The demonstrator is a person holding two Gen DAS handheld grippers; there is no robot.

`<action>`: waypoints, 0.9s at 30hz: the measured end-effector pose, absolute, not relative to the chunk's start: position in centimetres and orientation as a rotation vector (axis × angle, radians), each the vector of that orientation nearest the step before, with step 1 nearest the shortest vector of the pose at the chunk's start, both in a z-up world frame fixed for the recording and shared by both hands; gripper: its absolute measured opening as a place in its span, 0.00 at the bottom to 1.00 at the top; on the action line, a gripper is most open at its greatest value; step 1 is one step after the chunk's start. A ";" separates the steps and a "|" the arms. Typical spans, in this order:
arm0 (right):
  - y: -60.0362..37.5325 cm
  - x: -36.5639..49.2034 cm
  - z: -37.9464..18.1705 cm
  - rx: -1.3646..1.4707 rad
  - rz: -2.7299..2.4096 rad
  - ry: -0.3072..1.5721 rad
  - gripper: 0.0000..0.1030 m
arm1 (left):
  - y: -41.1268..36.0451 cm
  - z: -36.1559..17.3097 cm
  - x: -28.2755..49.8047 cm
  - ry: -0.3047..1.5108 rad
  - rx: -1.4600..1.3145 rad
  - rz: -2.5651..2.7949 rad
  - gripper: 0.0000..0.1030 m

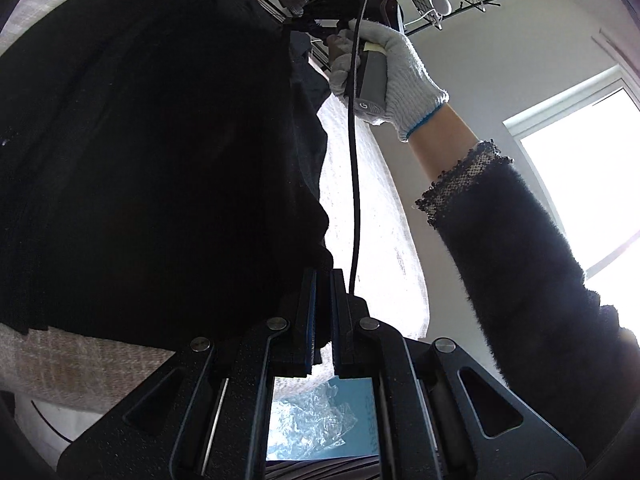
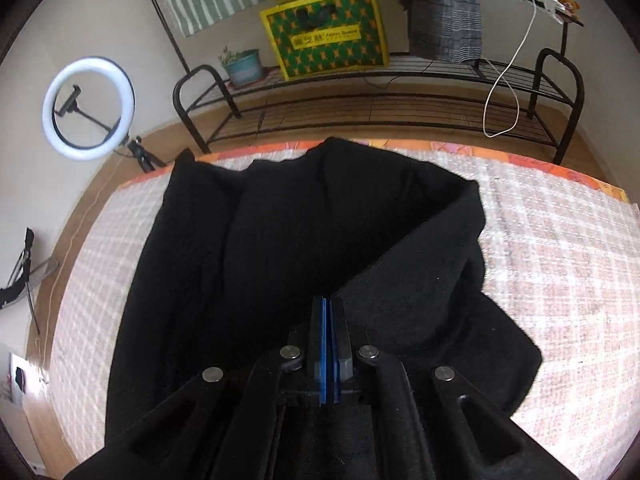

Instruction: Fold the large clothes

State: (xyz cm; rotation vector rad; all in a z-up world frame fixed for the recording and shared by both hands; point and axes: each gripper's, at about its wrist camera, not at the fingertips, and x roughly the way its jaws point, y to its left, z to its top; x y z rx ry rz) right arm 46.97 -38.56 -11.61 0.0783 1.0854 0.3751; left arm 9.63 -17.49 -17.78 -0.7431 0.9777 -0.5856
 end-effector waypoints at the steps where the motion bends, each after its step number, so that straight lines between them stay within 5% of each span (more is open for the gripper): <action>1: -37.9 47.1 -12.3 0.065 0.372 1.098 0.00 | -17.2 -17.9 9.5 0.980 -0.736 -0.577 0.04; 5: -37.1 47.5 -14.3 0.067 0.382 1.135 0.04 | -16.5 -18.0 9.2 0.990 -0.709 -0.558 0.04; 7: -37.7 47.1 -13.8 0.105 0.394 1.128 0.26 | -16.2 -17.7 8.8 0.994 -0.687 -0.557 0.04; 9: -38.6 46.3 -12.3 0.132 0.415 1.088 0.33 | -16.2 -17.4 8.1 0.999 -0.663 -0.552 0.04; 15: -43.1 40.6 -6.4 0.233 0.446 0.994 0.33 | -15.1 -15.8 6.6 0.994 -0.593 -0.533 0.05; 19: -45.9 34.6 -3.9 0.232 0.450 0.960 0.36 | -14.2 -14.3 6.3 0.953 -0.551 -0.514 0.28; 27: -47.2 22.1 -4.3 0.263 0.461 1.066 0.39 | -14.8 -15.3 10.0 1.020 -0.548 -0.504 0.29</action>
